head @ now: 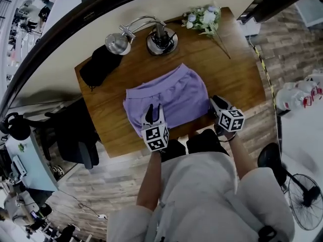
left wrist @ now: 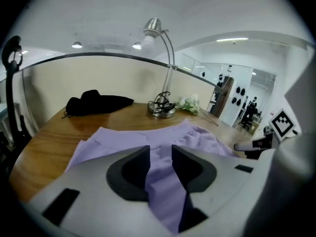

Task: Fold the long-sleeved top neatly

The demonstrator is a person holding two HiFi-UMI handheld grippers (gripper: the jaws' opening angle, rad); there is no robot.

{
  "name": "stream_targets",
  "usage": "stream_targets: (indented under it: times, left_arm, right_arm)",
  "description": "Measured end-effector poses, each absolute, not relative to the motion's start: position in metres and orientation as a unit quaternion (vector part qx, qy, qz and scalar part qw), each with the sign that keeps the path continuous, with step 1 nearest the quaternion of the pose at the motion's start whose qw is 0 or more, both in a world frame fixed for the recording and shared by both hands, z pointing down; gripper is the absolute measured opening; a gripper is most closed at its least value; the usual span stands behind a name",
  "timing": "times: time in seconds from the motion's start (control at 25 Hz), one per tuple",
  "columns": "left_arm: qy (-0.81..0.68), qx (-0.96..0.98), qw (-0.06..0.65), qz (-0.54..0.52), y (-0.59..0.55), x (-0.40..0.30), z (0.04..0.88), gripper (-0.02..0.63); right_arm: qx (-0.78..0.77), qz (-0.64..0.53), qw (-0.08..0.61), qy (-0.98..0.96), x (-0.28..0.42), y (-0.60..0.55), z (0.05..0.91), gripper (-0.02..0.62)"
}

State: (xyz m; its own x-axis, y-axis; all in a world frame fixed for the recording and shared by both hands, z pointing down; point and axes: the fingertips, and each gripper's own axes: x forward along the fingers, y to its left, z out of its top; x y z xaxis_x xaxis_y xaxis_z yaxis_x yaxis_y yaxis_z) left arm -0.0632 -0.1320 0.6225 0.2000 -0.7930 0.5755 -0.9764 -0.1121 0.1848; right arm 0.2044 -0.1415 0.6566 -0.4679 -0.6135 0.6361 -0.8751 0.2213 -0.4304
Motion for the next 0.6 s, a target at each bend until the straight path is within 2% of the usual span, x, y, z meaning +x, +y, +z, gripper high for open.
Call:
stream_targets:
  times: [0.16, 0.24, 0.44, 0.6]
  left_arm:
    - [-0.585, 0.742, 0.284, 0.163, -0.148, -0.021, 0.629, 0.144]
    - [-0.584, 0.733, 0.308, 0.166, -0.152, -0.012, 0.642, 0.144]
    - [-0.592, 0.695, 0.362, 0.186, -0.148, -0.009, 0.681, 0.145]
    - [-0.606, 0.687, 0.350, 0.196, -0.149, -0.008, 0.685, 0.140]
  right_arm:
    - [0.472, 0.433, 0.138, -0.756, 0.194, -0.134, 0.663, 0.173]
    - [0.461, 0.447, 0.134, -0.755, 0.186, -0.134, 0.665, 0.227]
    - [0.444, 0.462, 0.157, -0.751, 0.172, -0.130, 0.678, 0.232]
    - [0.462, 0.456, 0.173, -0.740, 0.174, -0.130, 0.681, 0.209]
